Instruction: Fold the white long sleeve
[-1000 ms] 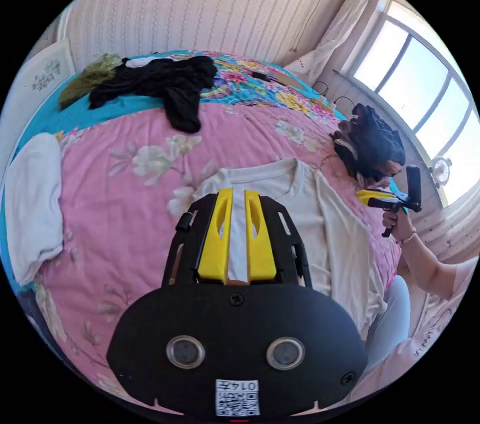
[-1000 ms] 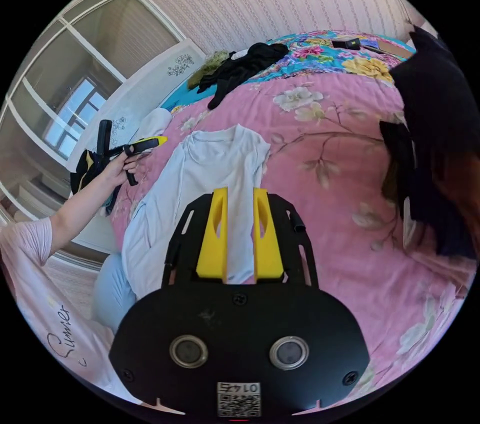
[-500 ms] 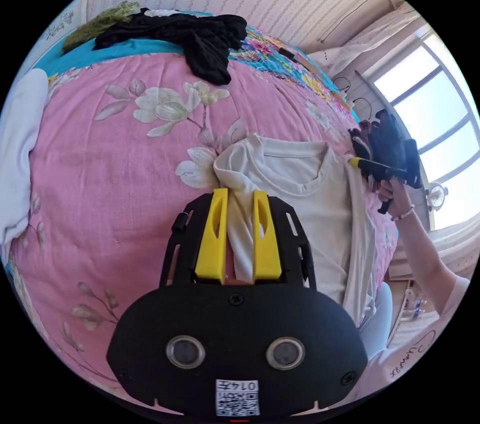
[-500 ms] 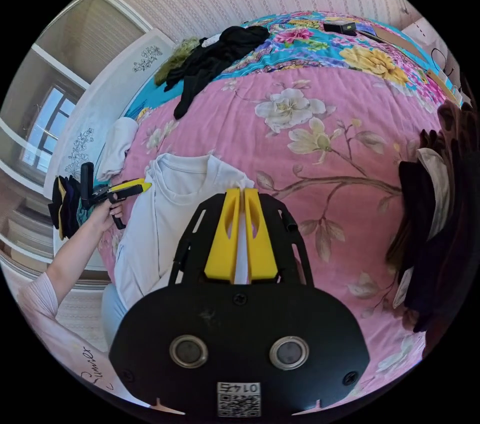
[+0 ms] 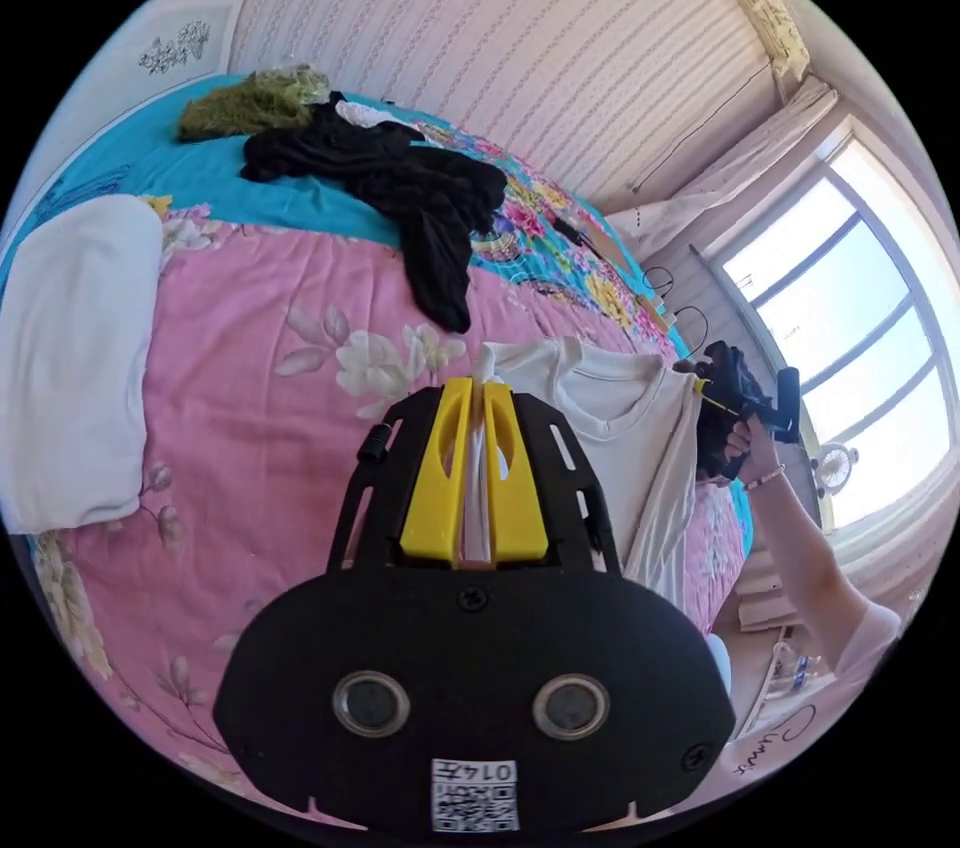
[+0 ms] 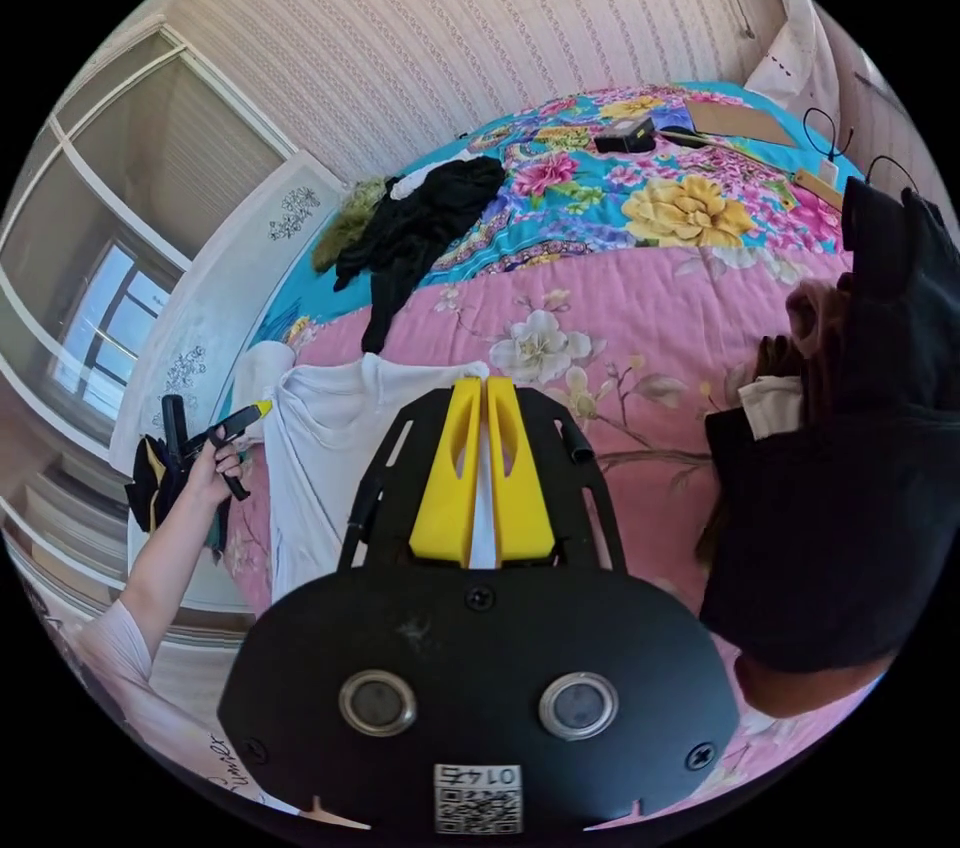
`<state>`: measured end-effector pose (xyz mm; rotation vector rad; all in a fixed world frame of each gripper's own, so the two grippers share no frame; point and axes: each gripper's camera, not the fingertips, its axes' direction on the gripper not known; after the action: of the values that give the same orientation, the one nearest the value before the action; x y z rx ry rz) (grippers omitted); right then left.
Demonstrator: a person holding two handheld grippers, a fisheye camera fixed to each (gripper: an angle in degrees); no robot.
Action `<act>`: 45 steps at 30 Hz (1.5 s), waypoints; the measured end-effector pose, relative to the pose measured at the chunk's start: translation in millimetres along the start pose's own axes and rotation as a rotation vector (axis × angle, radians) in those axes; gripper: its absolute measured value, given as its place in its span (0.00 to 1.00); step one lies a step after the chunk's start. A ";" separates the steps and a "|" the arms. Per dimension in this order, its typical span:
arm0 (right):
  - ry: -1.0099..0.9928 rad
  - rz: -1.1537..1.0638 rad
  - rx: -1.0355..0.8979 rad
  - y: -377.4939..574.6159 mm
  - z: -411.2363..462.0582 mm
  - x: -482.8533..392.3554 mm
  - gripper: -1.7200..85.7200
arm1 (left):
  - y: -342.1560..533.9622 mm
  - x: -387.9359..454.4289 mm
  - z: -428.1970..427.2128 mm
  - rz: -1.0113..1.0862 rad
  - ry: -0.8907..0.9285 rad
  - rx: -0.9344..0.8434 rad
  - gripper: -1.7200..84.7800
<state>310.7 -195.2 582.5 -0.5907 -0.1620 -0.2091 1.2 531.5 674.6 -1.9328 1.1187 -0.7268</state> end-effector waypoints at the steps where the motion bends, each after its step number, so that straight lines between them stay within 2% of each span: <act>1: -0.015 -0.009 0.013 3.0 -10.7 -5.0 0.02 | 0.9 6.6 -10.8 0.021 0.007 0.007 0.01; 6: -0.045 -0.129 0.057 44.2 -58.1 -33.6 0.02 | 37.8 32.9 -59.1 0.147 0.049 0.035 0.02; 12: -0.130 -0.236 0.026 162.8 -112.3 -52.6 0.02 | 168.6 54.8 -111.4 0.259 0.131 -0.043 0.01; 15: -0.144 -0.200 -0.054 238.2 -115.3 -50.5 0.02 | 247.5 63.4 -119.3 0.282 0.125 -0.135 0.01; 20: -0.130 -0.007 -0.227 361.2 -87.7 -35.3 0.02 | 373.9 77.5 -102.7 0.296 0.020 -0.323 0.01; 23: -0.152 0.065 -0.228 401.5 -85.2 -35.2 0.02 | 415.1 85.6 -99.5 0.326 -0.029 -0.334 0.01; 30: -0.108 -0.040 -0.202 435.8 -92.5 -66.6 0.03 | 447.6 88.7 -103.5 0.273 0.036 -0.325 0.01; 34: -0.019 -0.087 -0.389 448.0 -71.6 -85.5 0.03 | 465.5 74.3 -94.7 0.091 -0.022 -0.394 0.01; 37: 0.027 -0.087 -0.442 456.3 -69.2 -98.2 0.02 | 479.2 82.2 -108.6 0.077 -0.038 -0.311 0.01; 40: 0.062 -0.146 -0.408 457.3 -75.2 -122.3 0.02 | 492.6 113.3 -114.7 0.174 -0.012 -0.291 0.01; 45: 0.121 -0.439 -0.291 428.2 -52.3 -207.9 0.02 | 523.3 206.6 -78.8 0.456 0.014 -0.276 0.01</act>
<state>217.7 153.1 267.3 -0.8256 -0.1434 -0.7015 -200.3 156.6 298.4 -1.7888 1.6647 -0.3495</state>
